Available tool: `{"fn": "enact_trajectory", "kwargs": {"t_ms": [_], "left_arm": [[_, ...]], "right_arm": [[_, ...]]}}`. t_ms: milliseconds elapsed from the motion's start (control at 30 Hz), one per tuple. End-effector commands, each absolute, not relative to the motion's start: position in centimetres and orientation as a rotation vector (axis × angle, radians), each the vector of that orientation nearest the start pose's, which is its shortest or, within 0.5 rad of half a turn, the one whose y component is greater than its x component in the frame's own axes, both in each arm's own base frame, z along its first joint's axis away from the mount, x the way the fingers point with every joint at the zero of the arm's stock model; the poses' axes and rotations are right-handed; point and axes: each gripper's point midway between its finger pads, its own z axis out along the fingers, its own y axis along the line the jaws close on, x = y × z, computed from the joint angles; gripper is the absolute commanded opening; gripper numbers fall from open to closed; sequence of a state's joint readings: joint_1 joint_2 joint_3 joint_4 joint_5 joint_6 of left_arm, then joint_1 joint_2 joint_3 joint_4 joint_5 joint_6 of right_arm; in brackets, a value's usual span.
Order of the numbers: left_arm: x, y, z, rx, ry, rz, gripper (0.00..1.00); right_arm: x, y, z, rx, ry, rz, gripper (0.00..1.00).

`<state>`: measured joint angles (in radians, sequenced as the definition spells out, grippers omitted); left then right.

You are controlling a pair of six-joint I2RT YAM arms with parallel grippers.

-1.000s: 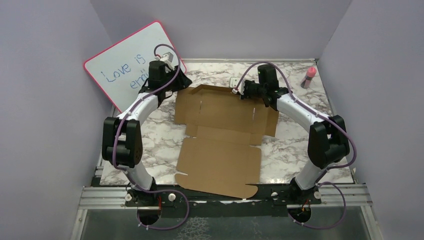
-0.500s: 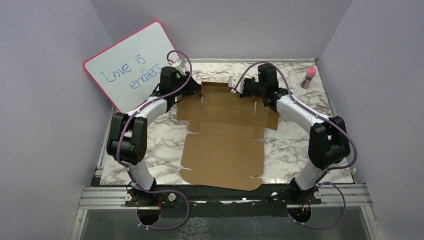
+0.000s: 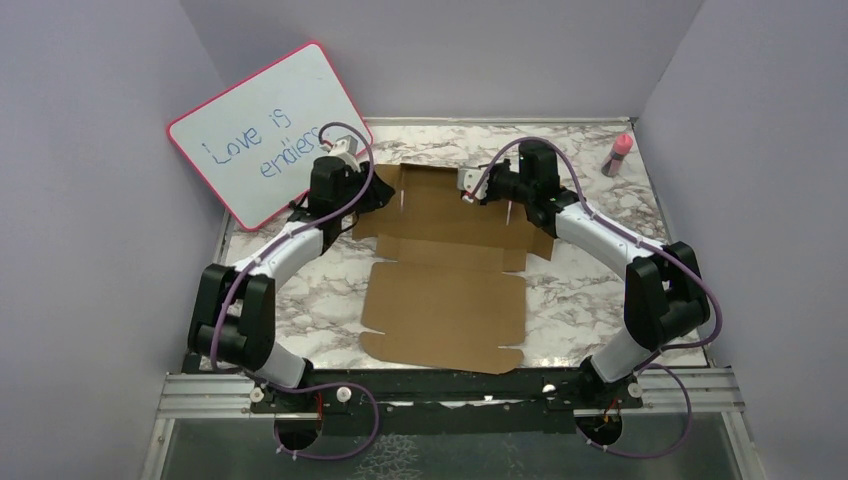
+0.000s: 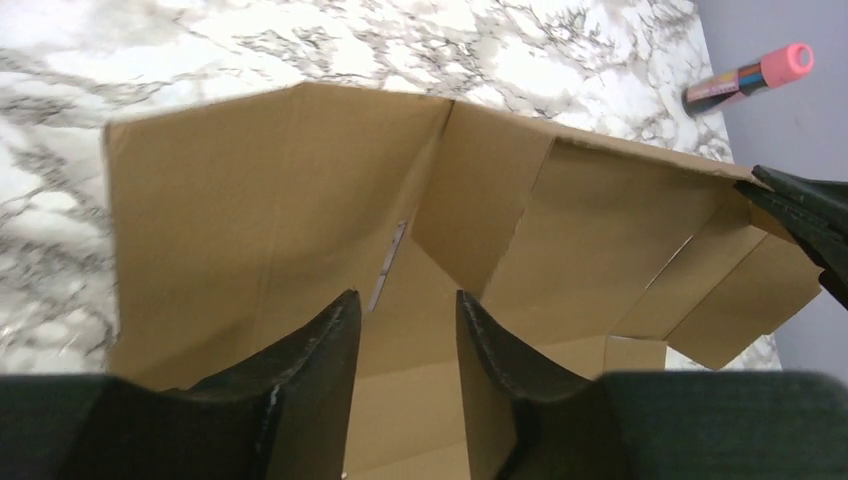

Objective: Fold the paper box

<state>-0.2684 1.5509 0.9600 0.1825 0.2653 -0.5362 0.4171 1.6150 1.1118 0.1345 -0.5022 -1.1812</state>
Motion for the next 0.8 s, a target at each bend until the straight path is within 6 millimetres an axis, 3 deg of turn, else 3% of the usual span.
{"fn": "enact_trajectory", "kwargs": {"t_ms": [0,200,333,533,667,767], "left_arm": [[39.8,-16.4,16.5,-0.214,2.016,-0.712,0.44],[35.6,-15.5,14.3,-0.238,2.08,-0.718,0.54],[34.1,-15.8,12.5,-0.226,2.109,-0.722,0.58],[34.3,-15.9,9.1,-0.242,2.17,-0.674,0.61],[35.0,-14.3,8.1,-0.286,2.158,-0.555,0.62],[35.1,-14.3,7.2,-0.267,2.197,-0.53,0.62]], "right_arm": [[43.4,25.5,23.5,-1.552,0.963,-0.08,0.01],[42.8,25.9,23.3,-1.563,0.965,-0.059,0.01],[42.7,25.9,23.1,-1.567,0.956,-0.064,0.01],[42.1,26.4,23.3,-1.579,0.939,-0.067,0.01],[41.8,26.6,23.3,-1.582,0.932,-0.065,0.01],[41.8,26.7,23.4,-1.585,0.929,-0.068,0.01]]}}
